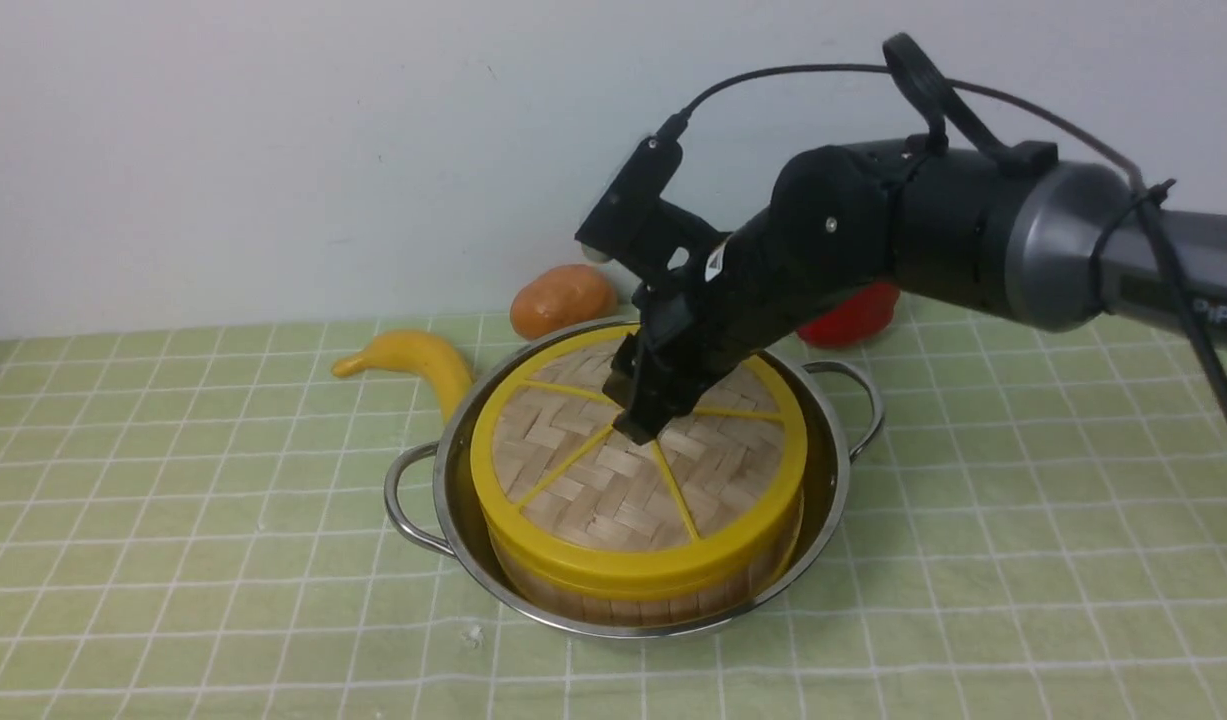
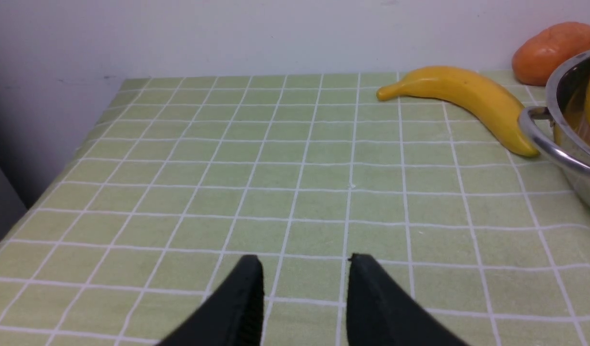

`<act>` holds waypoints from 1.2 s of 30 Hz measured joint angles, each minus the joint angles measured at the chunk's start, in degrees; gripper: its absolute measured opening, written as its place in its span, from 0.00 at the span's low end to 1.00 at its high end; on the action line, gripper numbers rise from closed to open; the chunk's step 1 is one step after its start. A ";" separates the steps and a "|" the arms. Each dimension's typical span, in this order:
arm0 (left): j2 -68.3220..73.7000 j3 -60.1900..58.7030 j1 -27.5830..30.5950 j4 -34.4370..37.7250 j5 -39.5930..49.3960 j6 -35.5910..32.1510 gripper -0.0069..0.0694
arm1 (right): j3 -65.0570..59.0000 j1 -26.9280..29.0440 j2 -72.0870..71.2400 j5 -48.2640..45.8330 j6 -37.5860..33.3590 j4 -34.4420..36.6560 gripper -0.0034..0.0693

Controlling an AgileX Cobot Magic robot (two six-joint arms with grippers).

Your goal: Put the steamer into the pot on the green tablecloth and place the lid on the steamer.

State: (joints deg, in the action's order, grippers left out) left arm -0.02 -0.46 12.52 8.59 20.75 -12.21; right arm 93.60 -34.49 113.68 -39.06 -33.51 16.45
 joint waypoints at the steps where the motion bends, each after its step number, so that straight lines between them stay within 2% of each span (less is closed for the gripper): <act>1: 0.00 0.00 0.00 0.00 0.00 0.00 0.41 | 0.00 0.00 0.00 0.00 0.00 0.00 0.45; 5: 0.00 0.00 0.00 0.00 0.00 0.00 0.41 | 0.00 0.35 -5.96 1.42 0.00 0.00 0.45; 13: 0.00 0.00 0.00 0.00 0.00 0.00 0.41 | 0.05 0.35 -14.62 -4.70 1.84 0.00 0.42; 17: 0.00 0.00 0.00 0.00 0.00 0.00 0.41 | 0.05 0.35 -24.10 -3.28 6.63 0.00 0.14; 19: 0.00 0.00 0.00 0.00 0.00 0.00 0.41 | 0.05 0.35 -28.17 -2.39 10.37 0.81 0.04; 25: 0.00 0.00 0.00 0.00 0.00 0.00 0.41 | 0.05 0.35 -34.05 -1.88 17.23 3.63 0.03; 32: 0.00 0.00 0.00 0.00 0.00 0.00 0.41 | 0.05 0.35 -35.55 4.34 17.88 2.94 0.03; 36: 0.00 0.00 0.00 0.00 0.00 0.00 0.41 | -3.45 0.35 -38.03 -1.60 18.22 1.29 0.04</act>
State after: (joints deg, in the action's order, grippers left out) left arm -0.02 -0.46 12.52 8.59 20.75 -12.21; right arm 90.15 -34.14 75.64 -40.66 -15.29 17.74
